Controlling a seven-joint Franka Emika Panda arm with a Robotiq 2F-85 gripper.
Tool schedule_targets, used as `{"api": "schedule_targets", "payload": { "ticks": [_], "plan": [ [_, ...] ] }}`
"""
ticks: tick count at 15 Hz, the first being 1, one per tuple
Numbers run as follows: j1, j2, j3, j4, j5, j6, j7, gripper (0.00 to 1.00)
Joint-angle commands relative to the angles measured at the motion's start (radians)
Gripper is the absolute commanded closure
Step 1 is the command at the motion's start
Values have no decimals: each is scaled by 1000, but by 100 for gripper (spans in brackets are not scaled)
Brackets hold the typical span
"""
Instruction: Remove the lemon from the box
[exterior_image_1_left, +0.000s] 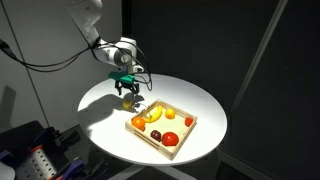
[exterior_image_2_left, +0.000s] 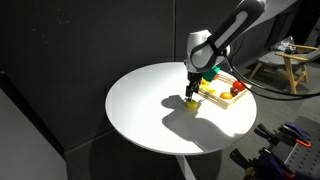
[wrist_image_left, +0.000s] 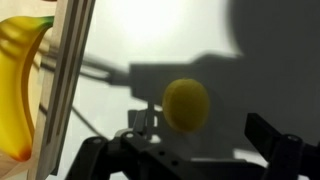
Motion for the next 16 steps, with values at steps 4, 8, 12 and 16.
{"api": "schedule_targets", "payload": {
  "ticks": [4,8,12,16],
  "plan": [
    [6,-103,-9,-26,1,-84,35,0],
    [14,-172,-26,-47,-2,-152,110,0],
    [15,-246,-42,-78,-2,-226,205,0],
    [12,-312,-46,-112,5,-303,273,0]
  ]
}}
